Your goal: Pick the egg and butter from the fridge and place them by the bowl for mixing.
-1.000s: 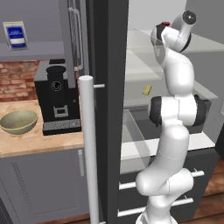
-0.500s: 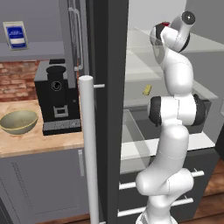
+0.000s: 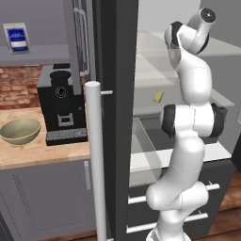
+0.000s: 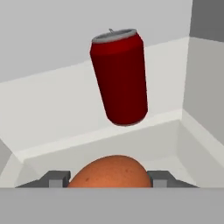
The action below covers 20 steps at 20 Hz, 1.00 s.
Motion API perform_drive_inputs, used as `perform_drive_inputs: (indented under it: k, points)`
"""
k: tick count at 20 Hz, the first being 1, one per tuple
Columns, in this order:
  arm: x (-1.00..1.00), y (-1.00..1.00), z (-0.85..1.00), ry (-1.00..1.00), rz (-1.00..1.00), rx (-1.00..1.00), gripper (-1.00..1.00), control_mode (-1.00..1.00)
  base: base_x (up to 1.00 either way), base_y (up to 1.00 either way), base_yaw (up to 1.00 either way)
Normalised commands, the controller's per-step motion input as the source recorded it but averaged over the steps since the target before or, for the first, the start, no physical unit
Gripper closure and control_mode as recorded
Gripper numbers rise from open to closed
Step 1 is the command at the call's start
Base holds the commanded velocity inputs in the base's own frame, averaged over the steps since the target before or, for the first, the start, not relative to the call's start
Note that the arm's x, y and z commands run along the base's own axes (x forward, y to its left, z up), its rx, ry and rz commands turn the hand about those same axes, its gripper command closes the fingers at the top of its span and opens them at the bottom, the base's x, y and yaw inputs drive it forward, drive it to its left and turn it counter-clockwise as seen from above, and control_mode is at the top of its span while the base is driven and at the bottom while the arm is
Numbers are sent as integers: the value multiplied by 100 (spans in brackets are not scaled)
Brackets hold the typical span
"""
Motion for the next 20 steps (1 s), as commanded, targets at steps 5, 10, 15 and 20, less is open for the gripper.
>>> perform_drive_inputs:
  k: [5,10,15,20]
  points:
    - [-80,9,-4,0,0,5,100,-100,0,0,0]
    - [-93,13,-9,-12,0,0,100,-100,0,0,0]
    - [-94,11,-15,-16,0,0,100,-100,0,0,0]
    - [-94,4,-18,-11,0,-1,100,-100,0,0,0]
